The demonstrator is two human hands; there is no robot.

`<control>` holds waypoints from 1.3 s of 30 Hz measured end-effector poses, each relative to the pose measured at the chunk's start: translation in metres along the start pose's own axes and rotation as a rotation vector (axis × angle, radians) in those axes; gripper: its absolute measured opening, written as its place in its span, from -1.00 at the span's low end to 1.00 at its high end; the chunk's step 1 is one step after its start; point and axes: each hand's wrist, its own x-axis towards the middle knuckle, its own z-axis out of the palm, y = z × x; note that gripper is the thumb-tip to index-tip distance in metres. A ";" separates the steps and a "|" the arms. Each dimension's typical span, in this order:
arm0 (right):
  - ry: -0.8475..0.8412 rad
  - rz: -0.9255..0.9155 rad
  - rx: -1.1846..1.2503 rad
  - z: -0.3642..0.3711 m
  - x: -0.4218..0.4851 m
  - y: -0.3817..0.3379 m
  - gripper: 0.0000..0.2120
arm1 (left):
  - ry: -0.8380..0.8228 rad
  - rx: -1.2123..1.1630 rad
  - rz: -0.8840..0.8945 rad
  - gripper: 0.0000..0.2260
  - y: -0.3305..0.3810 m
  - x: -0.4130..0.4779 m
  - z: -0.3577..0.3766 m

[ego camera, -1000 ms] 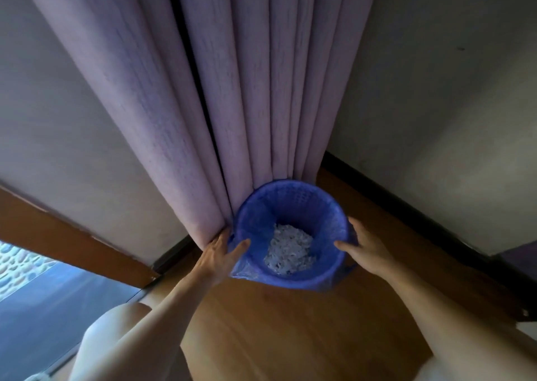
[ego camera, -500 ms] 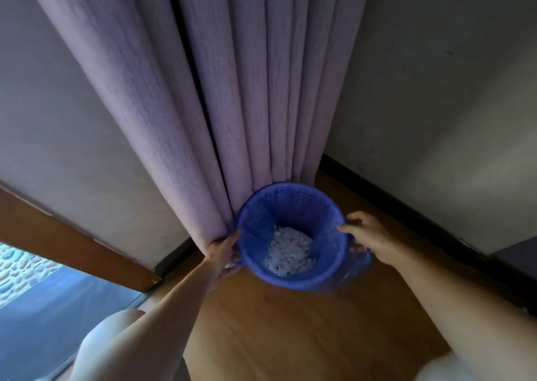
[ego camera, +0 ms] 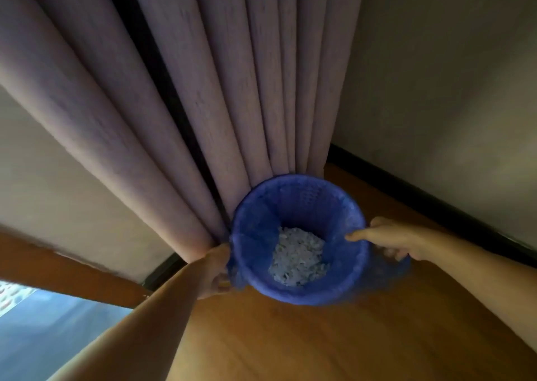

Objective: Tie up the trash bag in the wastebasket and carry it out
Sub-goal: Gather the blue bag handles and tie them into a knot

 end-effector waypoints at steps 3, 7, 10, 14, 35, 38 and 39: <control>0.059 -0.084 0.097 0.007 -0.002 0.005 -0.59 | 0.088 -0.091 0.051 -0.81 0.006 0.004 0.010; 0.164 -0.217 0.204 0.015 -0.005 0.009 -0.67 | 0.307 -0.120 0.219 -0.79 0.011 0.003 0.006; 0.264 -0.312 0.376 0.016 -0.004 0.014 -0.74 | 0.389 -0.054 0.392 -0.86 0.016 -0.022 0.007; 0.429 -0.454 0.507 0.013 -0.008 0.015 -0.66 | 0.455 0.169 0.638 -0.74 0.021 -0.055 0.014; 0.891 -0.863 -0.166 0.001 -0.056 -0.009 -0.59 | 0.161 -0.170 0.859 -0.68 0.070 -0.121 0.051; 0.882 -0.798 -0.248 -0.009 -0.054 -0.018 -0.75 | 0.131 -0.121 0.735 -0.81 0.071 -0.115 0.055; 0.879 -0.785 -0.283 -0.010 -0.054 -0.021 -0.79 | 0.129 -0.082 0.692 -0.81 0.071 -0.113 0.055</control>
